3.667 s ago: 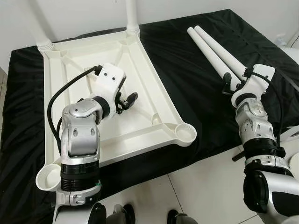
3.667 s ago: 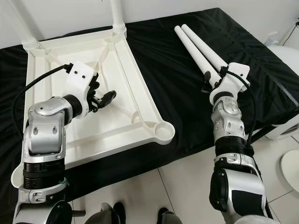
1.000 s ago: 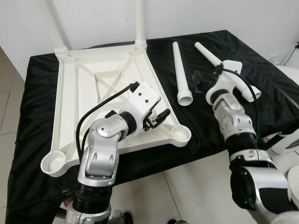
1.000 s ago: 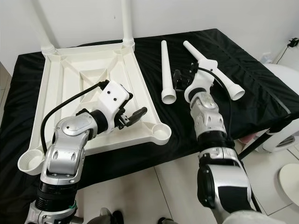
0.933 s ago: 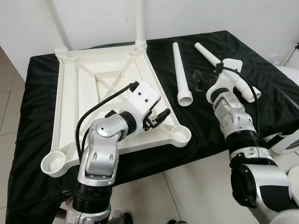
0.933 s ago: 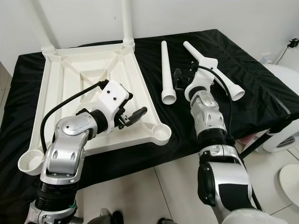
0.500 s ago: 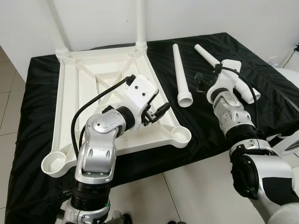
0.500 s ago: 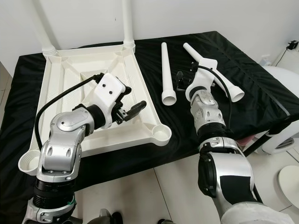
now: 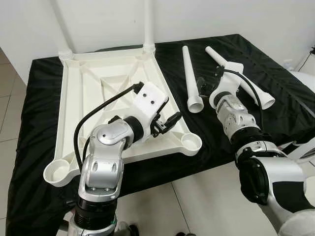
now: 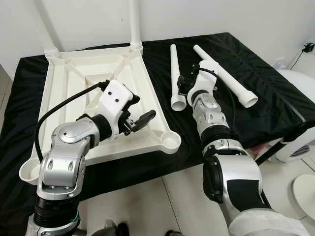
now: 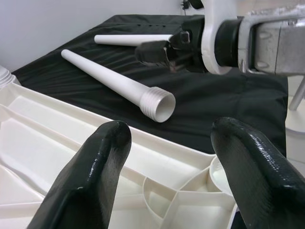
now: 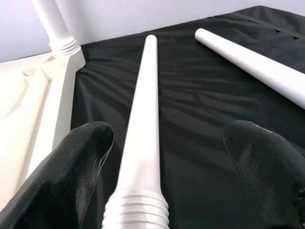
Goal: Building children table
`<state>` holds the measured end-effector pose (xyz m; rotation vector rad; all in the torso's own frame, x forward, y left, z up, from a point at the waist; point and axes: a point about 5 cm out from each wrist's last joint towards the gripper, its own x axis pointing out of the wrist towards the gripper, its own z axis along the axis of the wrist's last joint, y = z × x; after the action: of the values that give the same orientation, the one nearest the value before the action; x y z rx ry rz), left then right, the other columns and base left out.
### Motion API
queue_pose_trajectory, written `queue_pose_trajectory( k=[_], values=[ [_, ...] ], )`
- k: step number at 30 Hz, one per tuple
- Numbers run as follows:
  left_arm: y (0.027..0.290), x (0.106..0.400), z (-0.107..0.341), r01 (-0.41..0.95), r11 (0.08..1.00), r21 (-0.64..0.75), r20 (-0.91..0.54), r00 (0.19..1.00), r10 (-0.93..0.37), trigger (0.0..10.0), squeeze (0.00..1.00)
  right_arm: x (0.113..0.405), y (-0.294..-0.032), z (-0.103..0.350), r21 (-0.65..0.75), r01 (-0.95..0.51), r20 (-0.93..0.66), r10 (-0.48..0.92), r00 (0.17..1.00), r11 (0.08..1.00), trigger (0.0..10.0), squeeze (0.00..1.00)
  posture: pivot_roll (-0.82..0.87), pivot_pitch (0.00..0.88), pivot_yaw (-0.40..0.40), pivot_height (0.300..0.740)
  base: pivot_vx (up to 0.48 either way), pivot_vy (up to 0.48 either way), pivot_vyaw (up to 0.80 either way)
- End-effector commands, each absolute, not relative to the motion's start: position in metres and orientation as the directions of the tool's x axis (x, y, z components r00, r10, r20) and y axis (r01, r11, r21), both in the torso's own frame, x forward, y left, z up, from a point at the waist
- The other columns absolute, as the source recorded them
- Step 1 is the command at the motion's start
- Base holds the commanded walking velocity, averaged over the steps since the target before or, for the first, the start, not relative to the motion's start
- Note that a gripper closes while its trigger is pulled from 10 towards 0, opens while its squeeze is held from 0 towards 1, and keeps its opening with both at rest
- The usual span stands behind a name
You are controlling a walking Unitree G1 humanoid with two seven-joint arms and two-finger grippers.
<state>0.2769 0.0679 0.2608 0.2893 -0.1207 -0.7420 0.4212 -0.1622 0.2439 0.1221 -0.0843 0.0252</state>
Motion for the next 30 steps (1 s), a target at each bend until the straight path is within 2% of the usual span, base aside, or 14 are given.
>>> queue_pose_trajectory(
  k=[1, 11, 30],
  values=[
    [0.071, 0.276, 0.265, 0.576, 0.761, 0.298, 0.045, 0.788, -0.614, 10.0, 0.0, 0.422, -0.155, 0.243, 0.117, -0.039, 0.08, 0.03, 0.996, 0.992, 10.0, 0.0, 0.0, 0.174, 0.004, 0.74, 0.0, 0.0, 0.0],
    [0.072, 0.269, 0.266, 0.574, 0.773, 0.271, 0.027, 0.798, -0.602, 10.0, 0.0, 0.424, -0.143, 0.238, 0.202, -0.05, 0.009, 0.049, 0.999, 0.978, 10.0, 0.0, 0.01, 0.234, 0.006, 0.74, 0.0, 0.0, 0.0],
    [0.072, 0.262, 0.263, 0.573, 0.782, 0.243, -0.009, 0.808, -0.589, 10.0, 0.0, 0.424, -0.123, 0.226, 0.243, -0.064, -0.116, 0.095, 0.989, 0.968, 10.0, 0.0, 0.02, 0.31, 0.001, 0.74, 0.0, 0.0, 0.0]
  ],
)
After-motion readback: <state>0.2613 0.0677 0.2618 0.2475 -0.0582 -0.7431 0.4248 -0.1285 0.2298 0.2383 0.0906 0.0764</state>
